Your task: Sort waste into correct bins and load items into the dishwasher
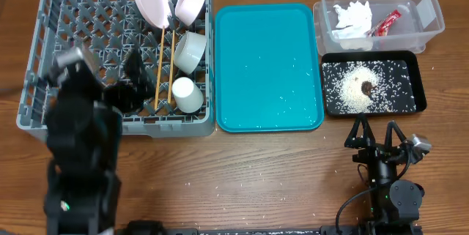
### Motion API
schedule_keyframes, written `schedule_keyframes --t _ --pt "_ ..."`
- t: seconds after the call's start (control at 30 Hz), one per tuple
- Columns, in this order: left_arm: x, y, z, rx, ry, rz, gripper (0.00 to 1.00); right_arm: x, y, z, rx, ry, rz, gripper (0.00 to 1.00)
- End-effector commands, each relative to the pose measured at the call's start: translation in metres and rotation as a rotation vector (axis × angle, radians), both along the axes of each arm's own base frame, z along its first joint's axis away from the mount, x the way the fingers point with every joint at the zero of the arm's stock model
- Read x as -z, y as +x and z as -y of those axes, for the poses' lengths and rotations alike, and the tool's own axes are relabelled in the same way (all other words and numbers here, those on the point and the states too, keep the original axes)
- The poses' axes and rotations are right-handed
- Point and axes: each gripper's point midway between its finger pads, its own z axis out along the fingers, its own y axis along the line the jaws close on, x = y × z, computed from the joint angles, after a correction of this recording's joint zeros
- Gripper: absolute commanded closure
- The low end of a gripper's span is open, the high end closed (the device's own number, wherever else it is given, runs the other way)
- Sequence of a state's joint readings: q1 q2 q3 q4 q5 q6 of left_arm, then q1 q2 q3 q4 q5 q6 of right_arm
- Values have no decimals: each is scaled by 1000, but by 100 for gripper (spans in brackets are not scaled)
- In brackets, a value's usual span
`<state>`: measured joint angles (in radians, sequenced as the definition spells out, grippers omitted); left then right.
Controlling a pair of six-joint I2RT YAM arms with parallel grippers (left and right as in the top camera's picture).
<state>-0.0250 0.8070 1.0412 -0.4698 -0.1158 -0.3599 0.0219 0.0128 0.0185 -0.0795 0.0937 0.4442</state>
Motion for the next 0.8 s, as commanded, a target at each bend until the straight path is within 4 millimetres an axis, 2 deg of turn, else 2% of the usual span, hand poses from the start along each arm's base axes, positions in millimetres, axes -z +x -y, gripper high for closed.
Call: schedule_keyframes --t 0.0,0.13,0.37,0.77 --pt "32 -21 -11 -36 15 29 0 2 0 -2 -9 -7 3 0" --pt "72 -42 -18 -60 11 111 0 2 0 -2 -9 -7 3 0" --pt "103 -62 -20 -76 12 298 0 2 0 -2 -9 -7 3 0" --pt "153 -63 -28 -103 33 290 0 2 0 -2 -9 -7 3 0"
